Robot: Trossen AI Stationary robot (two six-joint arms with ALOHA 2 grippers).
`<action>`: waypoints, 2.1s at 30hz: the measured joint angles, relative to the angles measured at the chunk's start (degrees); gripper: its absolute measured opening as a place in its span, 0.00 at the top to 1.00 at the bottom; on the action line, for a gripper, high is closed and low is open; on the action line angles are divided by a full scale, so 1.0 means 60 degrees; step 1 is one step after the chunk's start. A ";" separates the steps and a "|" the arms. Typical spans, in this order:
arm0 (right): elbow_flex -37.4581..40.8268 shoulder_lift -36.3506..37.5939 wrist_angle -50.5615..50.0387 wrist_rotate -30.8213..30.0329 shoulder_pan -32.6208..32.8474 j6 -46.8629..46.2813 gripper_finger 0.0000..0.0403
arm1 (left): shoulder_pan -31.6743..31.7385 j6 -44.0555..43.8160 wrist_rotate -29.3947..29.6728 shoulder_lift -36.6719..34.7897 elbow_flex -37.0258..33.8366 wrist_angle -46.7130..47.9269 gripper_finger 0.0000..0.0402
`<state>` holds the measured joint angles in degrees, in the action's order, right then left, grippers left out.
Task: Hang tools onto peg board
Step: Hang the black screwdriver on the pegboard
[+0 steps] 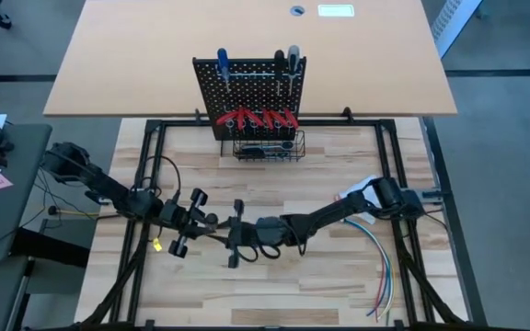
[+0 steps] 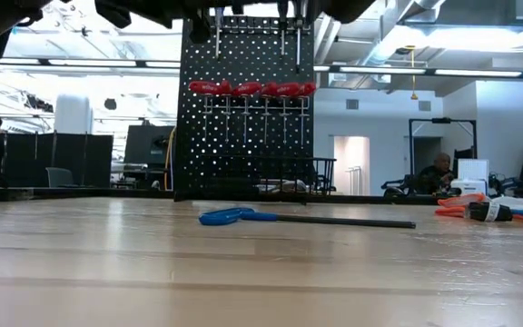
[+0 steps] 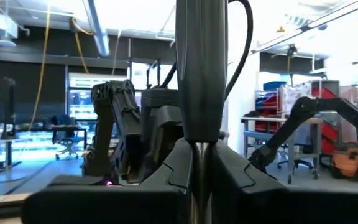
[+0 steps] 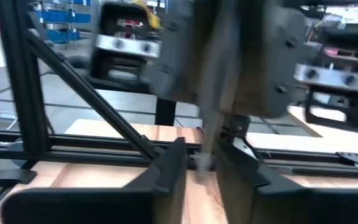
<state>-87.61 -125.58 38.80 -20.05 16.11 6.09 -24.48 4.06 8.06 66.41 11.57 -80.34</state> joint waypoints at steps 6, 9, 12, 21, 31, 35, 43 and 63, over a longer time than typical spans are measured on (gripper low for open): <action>-0.0003 0.0000 -0.0158 0.0144 -0.0051 -0.0184 0.96 | -0.0303 0.0271 0.0071 0.0000 0.0004 -0.0007 0.92; -0.0011 0.0148 -0.0553 0.0141 -0.0006 -0.0186 0.97 | -0.0483 0.0602 -0.0044 -0.0023 0.0000 -0.0027 0.89; -0.0009 0.0613 -0.1315 0.0104 0.0005 -0.0190 0.97 | -0.0661 0.0881 0.0184 -0.0264 0.0002 0.0044 0.84; -0.0007 0.2586 -0.4015 -0.0948 -0.0293 -0.1286 0.99 | -0.0962 0.1210 0.2203 -0.2132 -0.0224 0.2944 0.70; -0.0987 0.3424 -0.5038 -0.0992 -0.2897 -0.1923 0.99 | -0.1107 -0.1536 0.2283 -0.2535 -0.0248 0.7536 0.69; -0.1614 0.3399 -0.5815 -0.0982 -0.3957 -0.2152 0.99 | -0.1281 -0.1784 0.2405 -0.1752 -0.0248 0.7454 0.70; -0.2065 0.3221 -0.6056 -0.0075 -0.5059 -0.2574 0.99 | -0.1454 -0.1799 0.2773 -0.0470 -0.0248 0.6781 0.70; -0.2060 0.2779 -0.5727 0.0685 -0.5738 -0.2453 0.99 | -0.1454 -0.1516 0.2840 -0.0261 -0.0244 0.6138 0.70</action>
<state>-99.98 -108.91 4.43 -15.94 -18.32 -8.62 -33.21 -5.04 25.10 64.84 10.11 -43.51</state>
